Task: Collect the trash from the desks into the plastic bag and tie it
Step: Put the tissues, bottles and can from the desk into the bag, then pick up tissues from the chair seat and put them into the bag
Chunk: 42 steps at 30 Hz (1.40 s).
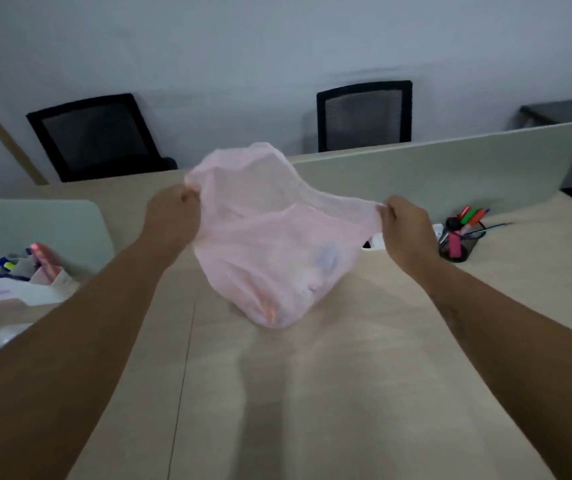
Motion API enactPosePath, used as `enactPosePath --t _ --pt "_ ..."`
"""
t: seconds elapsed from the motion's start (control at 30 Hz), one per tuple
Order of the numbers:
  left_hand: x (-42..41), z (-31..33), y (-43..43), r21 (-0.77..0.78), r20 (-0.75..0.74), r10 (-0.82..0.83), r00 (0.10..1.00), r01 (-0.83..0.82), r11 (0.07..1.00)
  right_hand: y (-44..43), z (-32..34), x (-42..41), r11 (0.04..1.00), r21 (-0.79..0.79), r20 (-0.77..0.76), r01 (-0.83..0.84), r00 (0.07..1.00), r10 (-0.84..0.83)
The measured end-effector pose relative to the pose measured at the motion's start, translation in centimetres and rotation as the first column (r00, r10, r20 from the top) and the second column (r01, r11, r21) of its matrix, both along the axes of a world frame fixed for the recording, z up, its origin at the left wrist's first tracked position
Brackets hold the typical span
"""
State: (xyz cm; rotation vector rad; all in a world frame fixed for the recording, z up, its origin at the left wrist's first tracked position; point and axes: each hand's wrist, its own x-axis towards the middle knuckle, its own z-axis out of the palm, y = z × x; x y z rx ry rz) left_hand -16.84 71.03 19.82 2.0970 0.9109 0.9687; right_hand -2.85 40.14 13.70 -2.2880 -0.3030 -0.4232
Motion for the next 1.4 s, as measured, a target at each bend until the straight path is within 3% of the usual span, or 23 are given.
enactPosePath --t 0.07,0.1,0.17,0.2,0.27,0.33,0.4,0.53,0.57,0.63,0.73,0.8,0.93,1.03,1.13,1.27,1.4 --pt "1.7 0.0 -0.9 0.006 0.131 0.013 0.991 -0.013 1.000 -2.0 2.3 -0.4 0.971 0.165 0.121 0.172 0.974 -0.193" --pt "2.7 0.4 -1.2 -0.003 0.203 0.028 0.979 -0.028 1.000 -2.9 3.1 -0.7 0.966 0.154 0.130 0.208 0.965 -0.229" --pt "4.6 0.8 -2.1 -0.052 0.140 -0.141 0.980 0.149 0.987 -4.4 3.9 -2.0 0.977 0.008 0.063 0.214 0.975 -0.214" --pt "5.3 0.7 -2.5 -0.065 0.115 -0.237 0.965 0.245 0.967 -5.2 4.1 -2.6 0.960 0.008 0.049 0.279 0.959 -0.279" --pt "6.4 0.8 -3.2 -0.036 0.173 -0.265 0.949 0.275 0.961 -7.0 4.6 -3.8 0.877 0.155 0.086 0.455 0.878 -0.471" --pt "6.8 0.8 -4.4 -0.029 0.202 -0.312 0.929 0.324 0.946 -8.4 4.5 -5.3 0.875 0.098 -0.011 0.475 0.879 -0.476" --pt "6.7 -0.8 -6.6 -0.013 0.068 -0.542 0.838 0.544 0.839 -9.5 3.5 -7.1 0.897 -0.013 -0.147 0.443 0.886 -0.440" --pt "5.1 -3.9 -11.2 -0.060 0.043 -0.744 0.667 0.745 0.664 -12.0 1.2 -11.9 0.844 0.106 -0.255 0.525 0.835 -0.487" --pt "4.6 -4.7 -12.3 -0.079 0.044 -0.778 0.627 0.778 0.623 -13.3 0.5 -13.5 0.860 0.024 -0.301 0.509 0.824 -0.480" --pt "3.7 -6.1 -14.7 -0.119 0.036 -0.833 0.551 0.830 0.544 -16.3 -1.1 -17.6 0.859 -0.314 -0.377 0.404 0.778 -0.503" --pt "2.1 -8.8 -18.3 -0.152 -0.077 -0.898 0.433 0.885 0.440 -20.5 -3.3 -24.1 0.646 -0.710 -0.293 0.279 0.718 -0.632" --pt "1.0 -10.6 -20.5 -0.151 -0.139 -0.928 0.347 0.918 0.366 -22.5 -4.7 -27.7 0.573 -0.792 -0.301 0.210 0.682 -0.666" --pt "-0.9 -13.5 -23.7 -0.143 -0.281 -0.924 0.257 0.941 0.305 -24.3 -8.3 -33.0 0.612 -0.787 -0.471 0.085 0.558 -0.683" --pt "-1.6 -15.4 -25.3 -0.128 -0.368 -0.903 0.223 0.949 0.287 -24.7 -10.7 -35.0 0.545 -0.789 -0.262 0.282 0.649 -0.715" --pt "-2.1 -17.4 -26.7 -0.073 -0.438 -0.875 0.204 0.963 0.261 -26.3 -11.9 -36.3 0.501 -0.763 -0.109 0.409 0.682 -0.723" --pt "-3.2 -20.6 -28.8 0.009 -0.549 -0.814 0.189 0.975 0.221 -29.4 -12.8 -39.0 0.446 -0.708 0.060 0.548 0.675 -0.735" --pt "-4.2 -23.6 -30.7 0.203 -0.634 -0.734 0.245 0.968 0.147 -33.0 -13.5 -41.5 0.407 -0.681 0.131 0.609 0.648 -0.751"
